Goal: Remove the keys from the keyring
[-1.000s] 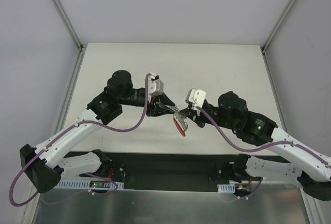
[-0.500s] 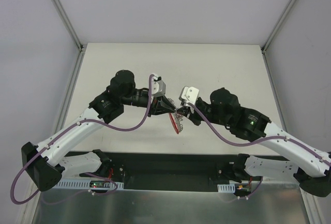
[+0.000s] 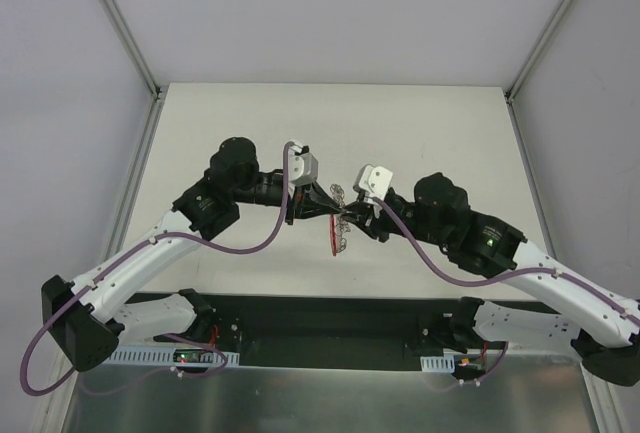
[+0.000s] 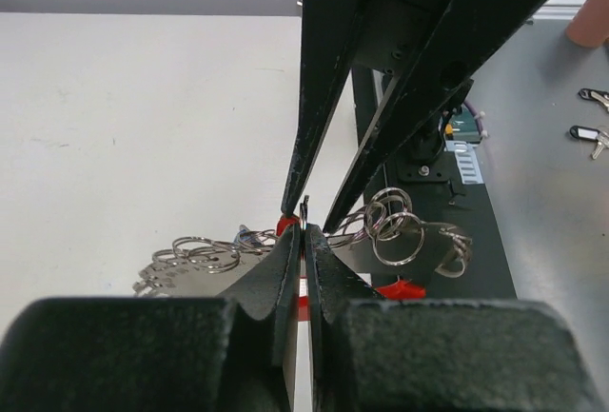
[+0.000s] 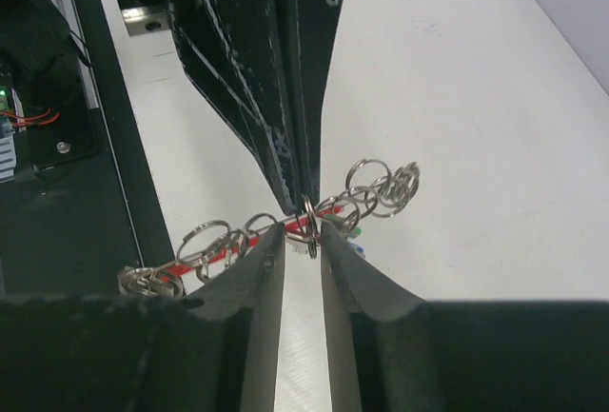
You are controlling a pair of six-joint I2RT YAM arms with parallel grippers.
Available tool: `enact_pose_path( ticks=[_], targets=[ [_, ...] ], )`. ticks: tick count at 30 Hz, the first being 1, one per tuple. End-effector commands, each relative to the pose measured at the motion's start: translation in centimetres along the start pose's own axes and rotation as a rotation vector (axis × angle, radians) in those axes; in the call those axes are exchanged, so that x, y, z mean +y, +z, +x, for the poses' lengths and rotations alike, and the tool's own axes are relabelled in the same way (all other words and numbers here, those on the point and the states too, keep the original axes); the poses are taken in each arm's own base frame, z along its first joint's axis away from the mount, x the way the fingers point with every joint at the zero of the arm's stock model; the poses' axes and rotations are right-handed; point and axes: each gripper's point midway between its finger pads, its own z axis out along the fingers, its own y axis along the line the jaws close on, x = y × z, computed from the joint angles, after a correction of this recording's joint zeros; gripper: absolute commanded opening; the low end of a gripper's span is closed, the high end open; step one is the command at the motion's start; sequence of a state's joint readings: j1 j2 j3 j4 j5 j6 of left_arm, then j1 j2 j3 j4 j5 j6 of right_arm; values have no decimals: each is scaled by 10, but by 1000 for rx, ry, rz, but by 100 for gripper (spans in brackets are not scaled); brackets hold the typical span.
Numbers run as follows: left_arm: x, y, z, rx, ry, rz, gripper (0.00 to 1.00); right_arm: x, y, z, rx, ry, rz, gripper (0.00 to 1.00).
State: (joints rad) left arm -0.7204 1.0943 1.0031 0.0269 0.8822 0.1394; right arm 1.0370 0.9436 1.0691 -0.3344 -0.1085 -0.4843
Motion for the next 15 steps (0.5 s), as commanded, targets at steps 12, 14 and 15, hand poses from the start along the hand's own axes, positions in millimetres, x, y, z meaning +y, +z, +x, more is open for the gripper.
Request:
enact_pose_path(
  ticks=[12,14,15],
  targets=[
    [-26,-9,-63,-293,83,122,0,-1,-14,-14,-180,61,34,14],
    [-26,-9,-66,-311,85,126,0,1,-14,-15,-191,66,27,14],
    [-28,-10,-69,-333,90,131,0,1,-14,-15,-194,72,27,13]
  ],
)
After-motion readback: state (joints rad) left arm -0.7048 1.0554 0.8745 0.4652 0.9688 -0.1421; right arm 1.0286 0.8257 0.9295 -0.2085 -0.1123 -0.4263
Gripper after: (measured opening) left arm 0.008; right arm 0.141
